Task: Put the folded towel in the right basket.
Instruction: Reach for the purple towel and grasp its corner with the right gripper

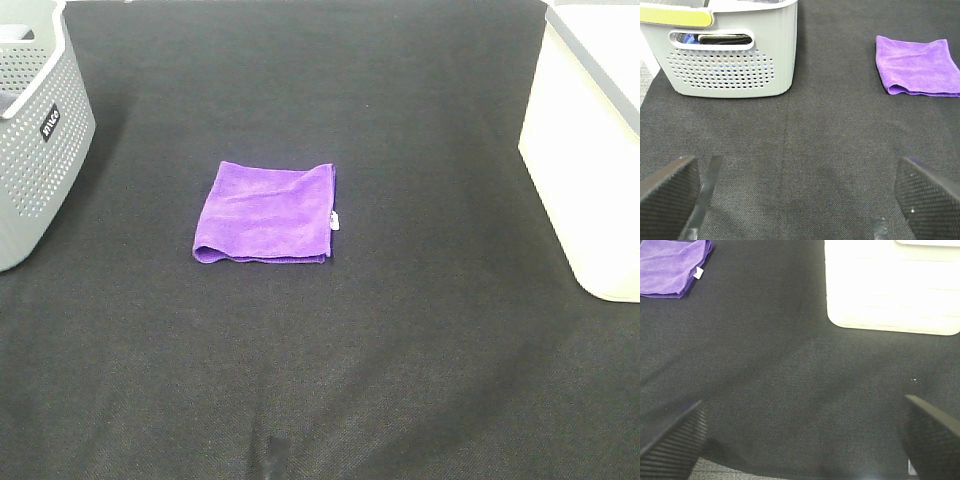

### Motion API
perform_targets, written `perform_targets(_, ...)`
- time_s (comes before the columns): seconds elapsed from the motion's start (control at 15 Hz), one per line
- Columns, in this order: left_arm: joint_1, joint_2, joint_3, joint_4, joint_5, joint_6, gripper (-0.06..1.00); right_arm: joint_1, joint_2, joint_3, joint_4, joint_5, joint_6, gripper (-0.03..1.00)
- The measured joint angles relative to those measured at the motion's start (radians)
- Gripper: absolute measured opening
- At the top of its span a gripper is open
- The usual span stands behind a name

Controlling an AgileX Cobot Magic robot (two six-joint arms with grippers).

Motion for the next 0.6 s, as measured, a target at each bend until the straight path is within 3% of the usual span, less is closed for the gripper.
perform_targets(0.4, 0.000, 0.000, 0.000, 0.000, 0.000, 0.000, 0.99, 0.000, 0.023, -0.036, -0.033, -0.002, -0.034, 0.98)
perform_targets(0.6, 0.000, 0.000, 0.000, 0.000, 0.000, 0.000, 0.99, 0.000, 0.360, -0.261, -0.032, 0.059, 0.019, 0.98)
